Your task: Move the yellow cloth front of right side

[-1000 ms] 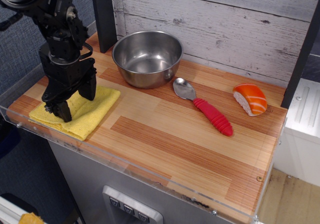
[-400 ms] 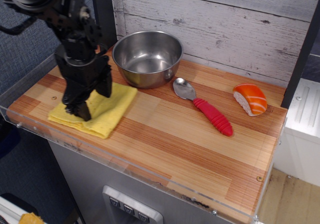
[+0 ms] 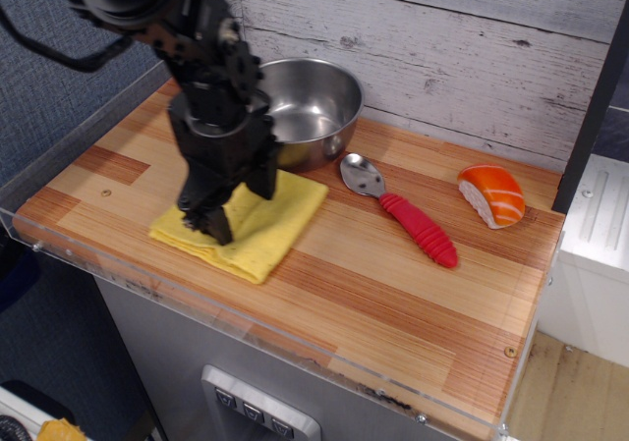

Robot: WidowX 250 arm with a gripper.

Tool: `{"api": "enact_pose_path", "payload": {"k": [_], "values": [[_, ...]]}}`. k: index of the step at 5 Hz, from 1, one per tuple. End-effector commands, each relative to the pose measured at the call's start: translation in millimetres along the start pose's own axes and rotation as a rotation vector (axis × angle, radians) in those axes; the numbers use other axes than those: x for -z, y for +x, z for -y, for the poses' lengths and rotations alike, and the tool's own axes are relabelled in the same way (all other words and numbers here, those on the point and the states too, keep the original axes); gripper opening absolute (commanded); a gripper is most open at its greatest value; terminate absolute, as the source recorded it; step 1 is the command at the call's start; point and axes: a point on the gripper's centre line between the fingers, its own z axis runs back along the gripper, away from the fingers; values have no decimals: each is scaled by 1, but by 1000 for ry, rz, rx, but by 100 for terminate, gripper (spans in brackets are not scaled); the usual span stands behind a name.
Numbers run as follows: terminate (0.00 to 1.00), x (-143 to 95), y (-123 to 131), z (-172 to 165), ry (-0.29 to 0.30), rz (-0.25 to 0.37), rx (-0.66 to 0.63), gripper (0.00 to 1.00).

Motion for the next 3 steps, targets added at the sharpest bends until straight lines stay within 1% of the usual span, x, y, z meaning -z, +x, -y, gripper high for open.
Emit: {"api": "enact_pose_path", "payload": {"k": [1,3], "values": [[0,-5,-48,10,-35,-44,144,100],[0,-7,-94,15,-35,-89,296,100]]}}
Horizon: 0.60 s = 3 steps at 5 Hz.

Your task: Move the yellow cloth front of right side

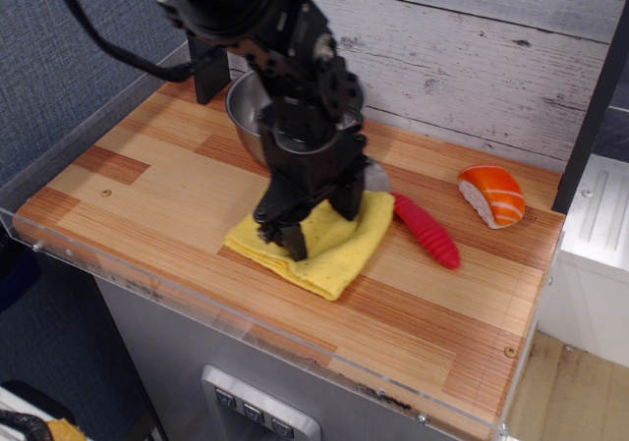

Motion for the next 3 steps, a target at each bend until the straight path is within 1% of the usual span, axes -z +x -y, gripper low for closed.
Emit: {"api": "enact_pose_path", "payload": {"k": [1,2,3], "values": [[0,-5,-56,10,-11,-53,161,100],[0,-9,-72,11,-13,-69,198,100],[0,-10,-80,12,-6,-80,224,100]]}}
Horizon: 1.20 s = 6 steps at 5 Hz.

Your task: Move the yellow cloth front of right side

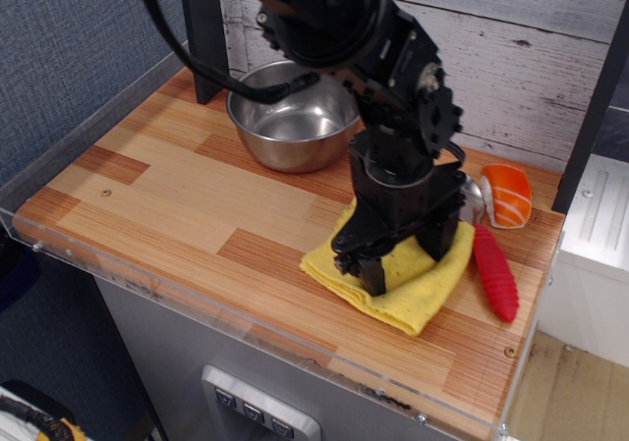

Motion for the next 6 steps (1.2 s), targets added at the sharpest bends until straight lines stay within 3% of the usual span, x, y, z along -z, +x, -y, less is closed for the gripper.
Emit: {"api": "enact_pose_path", "payload": {"k": [1,3,5,6], "values": [[0,-10,-11,-3,-7,-3,23,100],[0,-34,10,1,-34,44,-53,100],[0,-76,30,26,-92,53,-95,100],[0,-97,33,34,-69,101,-90,100]]}}
